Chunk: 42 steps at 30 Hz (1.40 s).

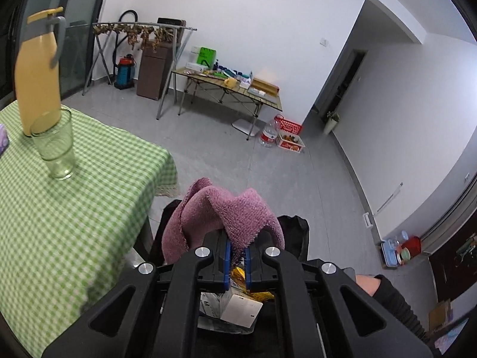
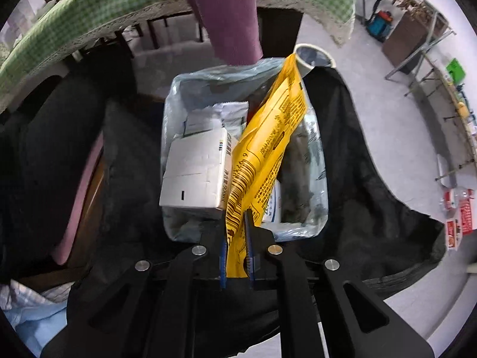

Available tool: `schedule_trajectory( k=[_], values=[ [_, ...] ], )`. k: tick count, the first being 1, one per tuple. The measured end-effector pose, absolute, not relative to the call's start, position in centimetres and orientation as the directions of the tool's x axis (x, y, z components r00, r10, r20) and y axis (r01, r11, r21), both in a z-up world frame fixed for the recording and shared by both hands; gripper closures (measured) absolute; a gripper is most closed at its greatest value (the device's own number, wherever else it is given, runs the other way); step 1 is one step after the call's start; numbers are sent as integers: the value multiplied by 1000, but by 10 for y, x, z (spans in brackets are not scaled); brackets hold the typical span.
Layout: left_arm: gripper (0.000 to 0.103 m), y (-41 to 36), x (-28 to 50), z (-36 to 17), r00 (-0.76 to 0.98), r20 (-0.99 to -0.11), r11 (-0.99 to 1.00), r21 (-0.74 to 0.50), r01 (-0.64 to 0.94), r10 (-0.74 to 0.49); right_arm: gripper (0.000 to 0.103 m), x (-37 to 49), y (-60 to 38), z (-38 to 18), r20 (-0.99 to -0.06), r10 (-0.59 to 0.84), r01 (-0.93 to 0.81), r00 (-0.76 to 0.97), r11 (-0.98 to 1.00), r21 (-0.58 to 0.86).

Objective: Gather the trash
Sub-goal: 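Carry the towel and yellow bag over the trash bag, then open both tools to drop the towel and yellow bag into the trash bag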

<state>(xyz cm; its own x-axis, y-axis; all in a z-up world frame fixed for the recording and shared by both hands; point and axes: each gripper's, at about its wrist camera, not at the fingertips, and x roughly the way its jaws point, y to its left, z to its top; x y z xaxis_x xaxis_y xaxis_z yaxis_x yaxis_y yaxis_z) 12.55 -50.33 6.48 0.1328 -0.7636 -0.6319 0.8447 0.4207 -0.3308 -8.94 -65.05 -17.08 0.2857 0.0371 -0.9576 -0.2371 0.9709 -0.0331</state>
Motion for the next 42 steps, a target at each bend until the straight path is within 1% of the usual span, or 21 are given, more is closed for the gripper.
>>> schedule_trajectory(
  k=[5, 7, 10, 15, 17, 18, 19, 20, 23, 25, 27, 29, 31, 32, 33, 34, 36, 37, 38, 39, 42],
  values=[
    [99, -521, 122, 43, 110, -675, 417, -312, 854, -730, 93, -70, -660, -188, -980, 22, -276, 197, 961, -34],
    [99, -526, 125, 30, 87, -696, 425, -330, 843, -712, 93, -71, -648, -185, -985, 36, -325, 171, 945, -22],
    [99, -529, 129, 24, 87, -707, 437, -331, 837, -702, 93, -81, -639, -178, -987, 31, -361, 159, 932, -29],
    [99, -544, 131, 10, 80, -719, 444, -333, 832, -690, 93, -70, -655, -182, -978, -34, -293, 205, 951, -95],
    [99, -549, 129, 2, 88, -731, 453, -318, 833, -676, 86, -56, -664, -187, -967, -104, -225, 231, 962, -157],
    [99, -551, 130, -4, 91, -737, 456, -312, 833, -669, 80, -50, -668, -190, -962, -134, -196, 238, 964, -182],
    [99, -551, 132, -11, 95, -743, 464, -309, 830, -663, 76, -44, -672, -191, -945, -194, -148, 262, 960, -238],
    [99, -550, 133, -15, 93, -748, 471, -312, 825, -658, 74, -41, -676, -189, -932, -220, -105, 287, 960, -259],
    [99, -548, 143, -32, 53, -758, 480, -355, 802, -650, 65, -42, -684, -175, -901, -225, 19, 371, 972, -235],
    [99, -550, 149, -41, 32, -762, 484, -377, 790, -647, 57, -53, -685, -161, -870, -241, 106, 431, 971, -216],
    [99, -552, 151, -47, 3, -750, 469, -411, 781, -662, 54, -65, -684, -151, -843, -245, 167, 479, 968, -186],
    [99, -558, 145, -53, -29, -730, 426, -430, 796, -682, 54, -80, -679, -141, -819, -237, 220, 522, 966, -140],
    [99, -562, 132, -61, -34, -716, 370, -400, 838, -697, 53, -94, -672, -134, -799, -237, 258, 552, 960, -106],
    [99, -566, 123, -75, -32, -729, 352, -369, 860, -684, 53, -99, -670, -133, -793, -236, 269, 561, 958, -95],
    [96, -571, 118, -92, -35, -765, 365, -346, 865, -643, 53, -99, -667, -132, -790, -238, 280, 565, 956, -88],
    [96, -576, 115, -110, -40, -805, 387, -327, 862, -591, 53, -101, -667, -133, -791, -232, 291, 566, 954, -72],
    [73, -582, 112, -147, -30, -874, 449, -278, 849, -485, 53, -106, -665, -136, -795, -228, 313, 563, 948, -50],
    [71, -580, 112, -153, -34, -875, 455, -284, 844, -482, 53, -107, -664, -138, -798, -231, 325, 557, 945, -46],
    [66, -577, 112, -152, -38, -869, 453, -294, 842, -494, 53, -108, -663, -141, -802, -229, 332, 552, 942, -41],
    [57, -574, 114, -147, -31, -859, 452, -300, 840, -512, 53, -109, -663, -143, -805, -232, 342, 545, 939, -39],
    [50, -567, 119, -123, 4, -833, 450, -295, 843, -553, 52, -107, -662, -150, -814, -269, 386, 514, 921, -60]
  ],
)
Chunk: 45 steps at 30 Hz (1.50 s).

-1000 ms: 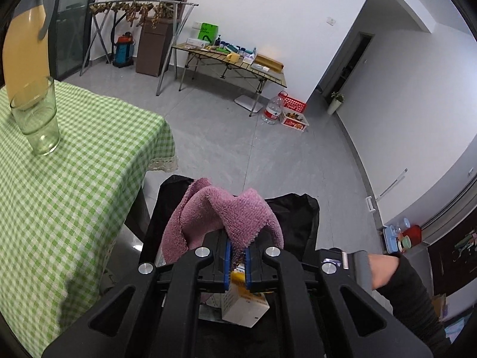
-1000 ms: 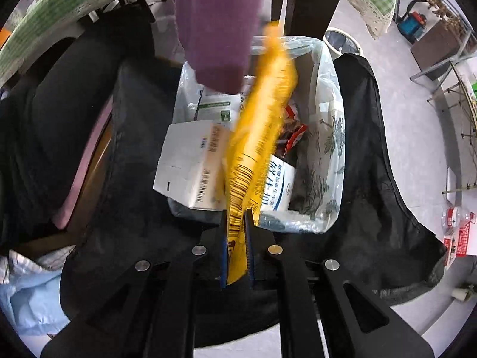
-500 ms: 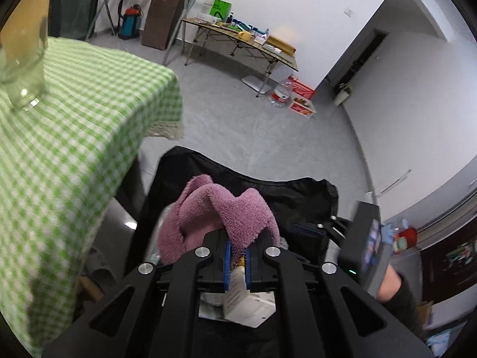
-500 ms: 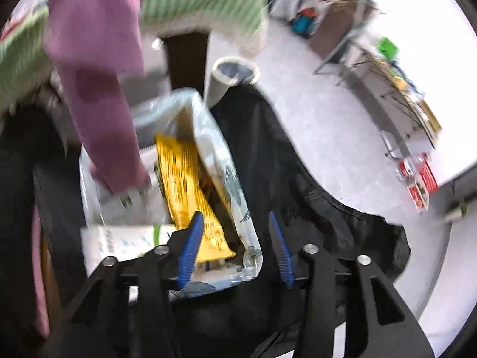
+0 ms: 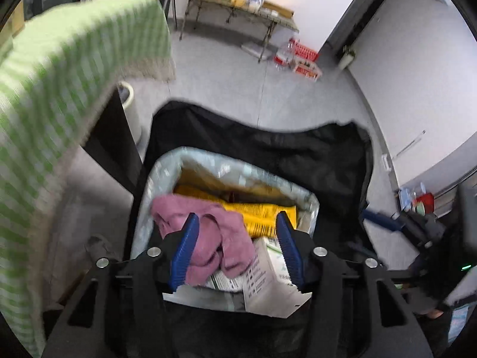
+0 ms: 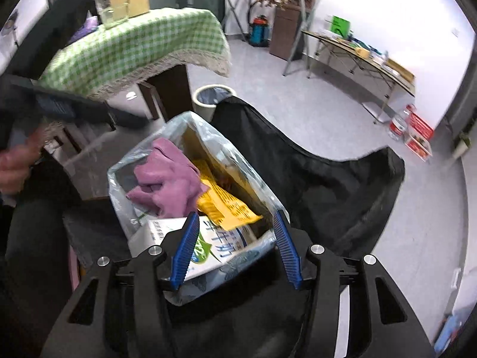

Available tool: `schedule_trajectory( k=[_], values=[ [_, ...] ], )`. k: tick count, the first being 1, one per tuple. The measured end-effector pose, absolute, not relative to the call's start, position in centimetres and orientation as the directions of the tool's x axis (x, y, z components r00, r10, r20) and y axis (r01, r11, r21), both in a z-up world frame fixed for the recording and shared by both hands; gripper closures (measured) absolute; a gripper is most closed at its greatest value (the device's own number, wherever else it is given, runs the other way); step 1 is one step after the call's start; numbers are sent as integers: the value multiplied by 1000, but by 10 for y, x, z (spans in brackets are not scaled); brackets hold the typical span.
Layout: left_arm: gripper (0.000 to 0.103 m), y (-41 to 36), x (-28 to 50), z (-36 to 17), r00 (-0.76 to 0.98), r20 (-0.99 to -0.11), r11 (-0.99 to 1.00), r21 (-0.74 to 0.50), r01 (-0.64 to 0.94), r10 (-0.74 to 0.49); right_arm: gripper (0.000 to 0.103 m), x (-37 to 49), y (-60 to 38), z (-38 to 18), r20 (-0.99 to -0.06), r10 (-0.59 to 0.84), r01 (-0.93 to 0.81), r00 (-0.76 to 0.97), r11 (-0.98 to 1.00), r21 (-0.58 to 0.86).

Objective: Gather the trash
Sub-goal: 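Open both tools to drop the towel and yellow bag into the trash bag, then move both tools back toward the table, then grasp a clear plastic bag with the left tool while the right tool grasps a tan card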

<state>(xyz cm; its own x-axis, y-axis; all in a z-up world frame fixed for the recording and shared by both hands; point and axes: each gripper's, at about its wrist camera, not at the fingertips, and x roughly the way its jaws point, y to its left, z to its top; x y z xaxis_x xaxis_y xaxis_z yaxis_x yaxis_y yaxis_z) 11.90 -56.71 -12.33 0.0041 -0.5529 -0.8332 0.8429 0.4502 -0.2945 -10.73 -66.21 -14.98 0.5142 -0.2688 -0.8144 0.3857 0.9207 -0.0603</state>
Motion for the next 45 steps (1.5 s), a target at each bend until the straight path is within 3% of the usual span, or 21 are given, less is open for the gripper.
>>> schedule_trajectory(
  k=[8, 13, 22, 27, 34, 45],
  values=[
    [38, -533, 120, -67, 124, -767, 467, -246, 850, -630, 51, -106, -659, -143, -799, -334, 458, 500, 885, -84],
    [33, -490, 120, -29, 215, -702, 491, -216, 844, -679, 39, -103, -655, -109, -740, -413, 510, 531, 853, -110],
    [14, -384, 128, 48, 463, -529, 600, -115, 792, -712, 35, -82, -617, -35, -599, -490, 529, 633, 839, -126],
    [10, -301, 145, 68, 615, -464, 717, -68, 694, -638, 34, -61, -580, -1, -520, -453, 483, 724, 871, -87],
    [10, -162, 195, 66, 726, -506, 877, -157, 454, -466, 31, -8, -503, 23, -451, -304, 299, 839, 951, -84],
    [10, -6, 253, 48, 800, -560, 975, -178, 135, -213, 31, 93, -370, 33, -437, 25, -52, 899, 998, -48]
  ],
)
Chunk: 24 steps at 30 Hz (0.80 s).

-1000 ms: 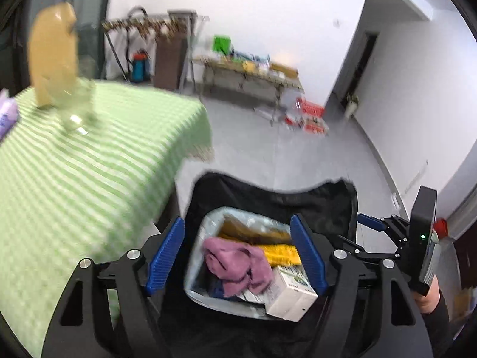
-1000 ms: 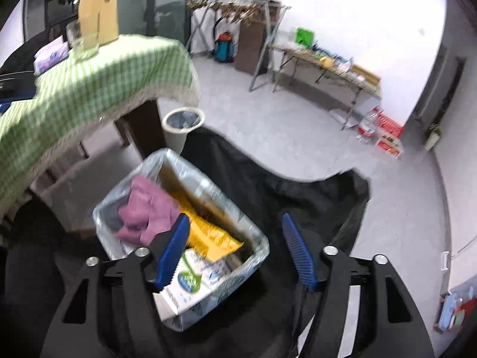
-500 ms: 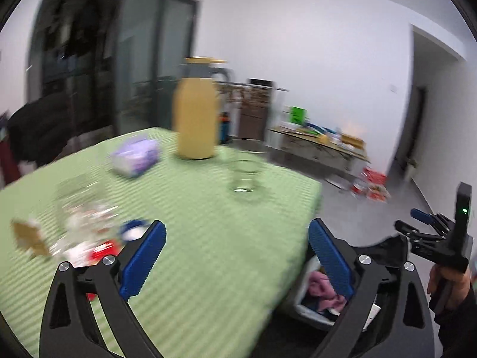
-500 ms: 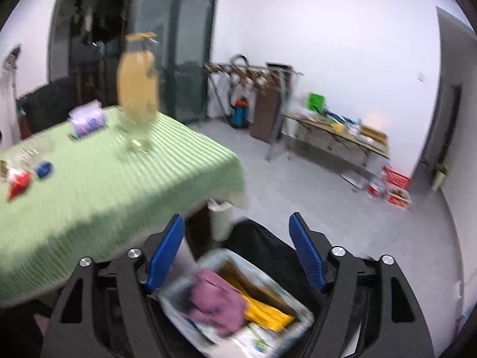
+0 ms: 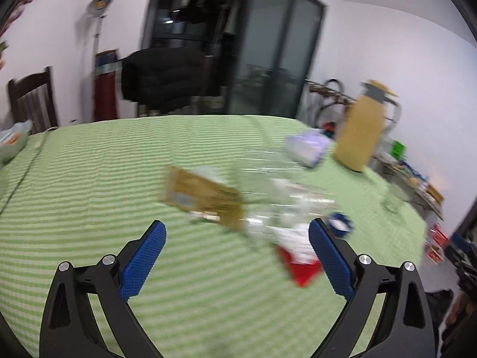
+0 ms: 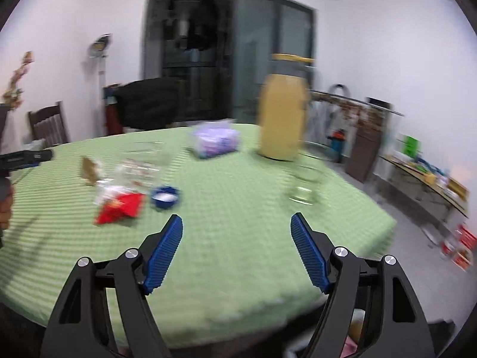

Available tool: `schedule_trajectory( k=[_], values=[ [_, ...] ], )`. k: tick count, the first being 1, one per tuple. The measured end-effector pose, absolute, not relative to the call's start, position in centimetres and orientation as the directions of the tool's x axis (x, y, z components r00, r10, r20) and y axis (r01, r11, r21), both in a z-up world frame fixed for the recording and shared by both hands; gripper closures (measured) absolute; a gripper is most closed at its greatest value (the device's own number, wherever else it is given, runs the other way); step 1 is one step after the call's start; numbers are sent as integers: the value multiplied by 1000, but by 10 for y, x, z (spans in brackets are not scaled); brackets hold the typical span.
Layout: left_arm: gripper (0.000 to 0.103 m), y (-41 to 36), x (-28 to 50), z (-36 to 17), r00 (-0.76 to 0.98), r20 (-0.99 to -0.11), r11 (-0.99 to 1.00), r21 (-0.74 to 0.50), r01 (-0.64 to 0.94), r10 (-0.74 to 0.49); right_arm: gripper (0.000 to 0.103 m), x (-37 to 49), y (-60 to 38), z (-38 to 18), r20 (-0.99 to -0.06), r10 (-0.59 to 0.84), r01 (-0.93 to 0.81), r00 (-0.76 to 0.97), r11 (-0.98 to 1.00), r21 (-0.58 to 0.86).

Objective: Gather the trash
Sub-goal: 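Grasp a clear plastic bag with the left tool while the right tool grasps a tan card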

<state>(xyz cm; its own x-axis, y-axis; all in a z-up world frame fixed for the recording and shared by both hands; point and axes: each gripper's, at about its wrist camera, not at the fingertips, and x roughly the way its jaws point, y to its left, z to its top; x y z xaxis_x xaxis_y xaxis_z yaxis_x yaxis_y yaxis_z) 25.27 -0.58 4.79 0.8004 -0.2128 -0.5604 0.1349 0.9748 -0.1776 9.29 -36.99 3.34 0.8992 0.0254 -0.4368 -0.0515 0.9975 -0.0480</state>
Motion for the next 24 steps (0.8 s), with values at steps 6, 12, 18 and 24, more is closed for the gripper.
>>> schedule_trajectory(
  k=[6, 12, 18, 24],
  values=[
    [10, 37, 293, 18, 768, -633, 992, -125, 26, -100, 31, 147, -289, 35, -463, 192, -250, 865, 966, -67],
    [10, 61, 309, -12, 742, -667, 986, -162, -47, -74, 33, 197, -217, 34, -508, 289, -376, 812, 924, -74],
    [10, 55, 305, -13, 715, -690, 981, -191, -32, -111, 42, 272, -155, 12, -615, 343, -455, 710, 890, -28],
    [10, 53, 314, -26, 669, -738, 986, -161, -41, -93, 63, 341, -127, -14, -726, 360, -424, 586, 900, 104]
  ],
)
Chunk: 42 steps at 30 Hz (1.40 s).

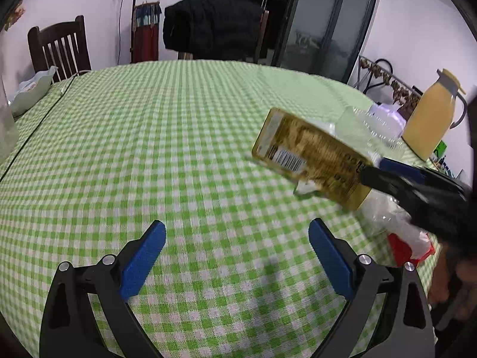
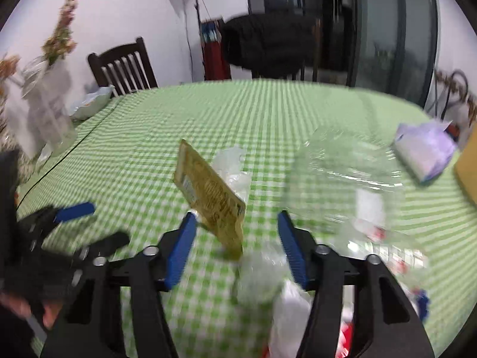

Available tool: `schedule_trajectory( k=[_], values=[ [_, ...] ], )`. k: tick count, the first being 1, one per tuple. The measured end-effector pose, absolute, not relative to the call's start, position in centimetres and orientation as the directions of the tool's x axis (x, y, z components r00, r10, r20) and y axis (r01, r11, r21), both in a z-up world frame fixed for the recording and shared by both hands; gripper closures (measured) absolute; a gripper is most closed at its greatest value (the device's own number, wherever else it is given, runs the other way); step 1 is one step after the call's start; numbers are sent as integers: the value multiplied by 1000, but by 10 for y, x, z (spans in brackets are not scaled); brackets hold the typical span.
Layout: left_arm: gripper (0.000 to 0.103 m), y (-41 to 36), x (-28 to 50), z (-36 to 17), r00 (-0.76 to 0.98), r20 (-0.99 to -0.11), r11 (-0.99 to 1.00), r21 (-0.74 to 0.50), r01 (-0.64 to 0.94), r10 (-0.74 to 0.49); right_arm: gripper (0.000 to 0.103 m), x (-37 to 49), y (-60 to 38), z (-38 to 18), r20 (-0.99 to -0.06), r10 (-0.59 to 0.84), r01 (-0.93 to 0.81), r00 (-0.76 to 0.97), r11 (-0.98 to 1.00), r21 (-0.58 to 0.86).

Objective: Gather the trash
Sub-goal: 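Grasp a clear plastic bag with the left tool while the right tool grasps a tan card, then carry the plastic bag and tan card over the trash bag and open both tools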

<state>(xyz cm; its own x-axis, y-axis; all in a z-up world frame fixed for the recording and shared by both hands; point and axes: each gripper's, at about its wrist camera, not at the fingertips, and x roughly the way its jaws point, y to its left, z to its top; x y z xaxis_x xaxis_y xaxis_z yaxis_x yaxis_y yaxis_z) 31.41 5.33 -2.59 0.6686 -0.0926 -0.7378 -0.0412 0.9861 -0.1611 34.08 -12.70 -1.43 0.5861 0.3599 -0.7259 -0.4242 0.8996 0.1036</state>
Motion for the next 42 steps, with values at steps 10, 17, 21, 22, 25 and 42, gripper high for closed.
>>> schedule_trajectory(
  k=[10, 17, 21, 22, 25, 42],
  values=[
    [10, 61, 315, -27, 670, -735, 983, -180, -41, -106, 102, 295, -146, 42, -608, 400, -461, 686, 885, 63],
    [10, 53, 321, -33, 654, -745, 983, -181, -7, -133, 102, 226, -236, 94, -488, 313, -360, 815, 933, -3],
    [10, 41, 329, -20, 631, -756, 978, -210, 13, -171, 102, 204, -282, 78, -500, 214, -268, 839, 962, -39],
    [10, 35, 334, -15, 632, -757, 980, -200, 17, -166, 102, 200, -293, 72, -512, 198, -249, 836, 968, -31],
    [10, 6, 364, 1, 631, -745, 976, -183, 120, -218, 102, 187, -335, 55, -539, 151, -171, 829, 985, 12],
    [78, -24, 449, -7, 583, -800, 985, -169, 10, -143, 102, 102, -450, 20, -561, -2, 71, 828, 992, 100]
  ],
)
